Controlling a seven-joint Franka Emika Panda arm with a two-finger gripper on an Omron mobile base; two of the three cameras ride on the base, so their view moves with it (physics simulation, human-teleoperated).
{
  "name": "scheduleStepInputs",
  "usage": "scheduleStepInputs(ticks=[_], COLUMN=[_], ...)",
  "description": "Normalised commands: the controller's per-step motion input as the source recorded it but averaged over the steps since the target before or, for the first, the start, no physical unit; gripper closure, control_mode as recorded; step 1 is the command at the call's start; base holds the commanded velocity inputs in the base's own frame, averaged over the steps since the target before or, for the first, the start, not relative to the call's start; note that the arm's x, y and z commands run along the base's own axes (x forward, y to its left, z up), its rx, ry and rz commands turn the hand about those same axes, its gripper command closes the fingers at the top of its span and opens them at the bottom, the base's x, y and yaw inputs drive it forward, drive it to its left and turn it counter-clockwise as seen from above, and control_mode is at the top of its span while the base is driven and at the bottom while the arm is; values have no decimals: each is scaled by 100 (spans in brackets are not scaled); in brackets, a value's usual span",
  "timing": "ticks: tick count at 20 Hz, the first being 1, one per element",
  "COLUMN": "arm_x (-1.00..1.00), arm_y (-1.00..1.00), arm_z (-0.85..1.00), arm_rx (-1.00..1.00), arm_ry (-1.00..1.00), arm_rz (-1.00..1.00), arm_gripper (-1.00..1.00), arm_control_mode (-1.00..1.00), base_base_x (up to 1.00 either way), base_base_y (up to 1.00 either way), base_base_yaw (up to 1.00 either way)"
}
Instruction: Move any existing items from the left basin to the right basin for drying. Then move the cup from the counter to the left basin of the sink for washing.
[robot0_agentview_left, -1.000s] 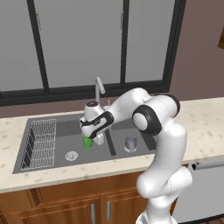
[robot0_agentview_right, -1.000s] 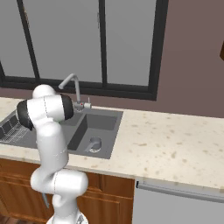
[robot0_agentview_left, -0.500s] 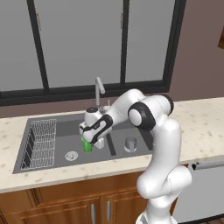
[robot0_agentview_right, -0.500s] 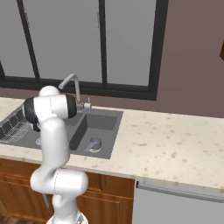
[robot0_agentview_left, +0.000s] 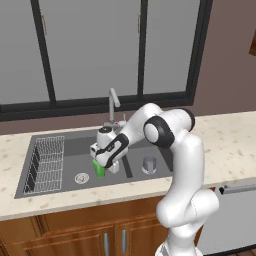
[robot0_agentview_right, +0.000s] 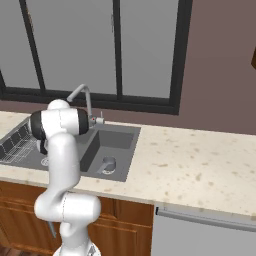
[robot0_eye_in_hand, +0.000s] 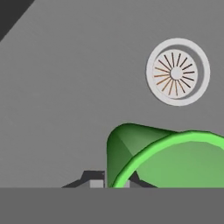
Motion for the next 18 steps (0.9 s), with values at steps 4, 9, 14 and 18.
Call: scheduleStepInputs(ticks=[4, 9, 14, 18], arm_x=[13, 16, 1, -2], arm_y=[0, 0, 0, -1], arm_z=[-11, -12, -10, 1], arm_rx=[0, 0, 0, 0], arm_ry=[-1, -1, 0, -1], arm_rz=[0, 0, 2, 0], arm_gripper=[100, 100, -100, -100], arm_control_mode=[-100, -100, -100, -100], base_base_x=[0, 0, 0, 0], base_base_y=[0, 0, 0, 0], base_base_yaw=[0, 0, 0, 0])
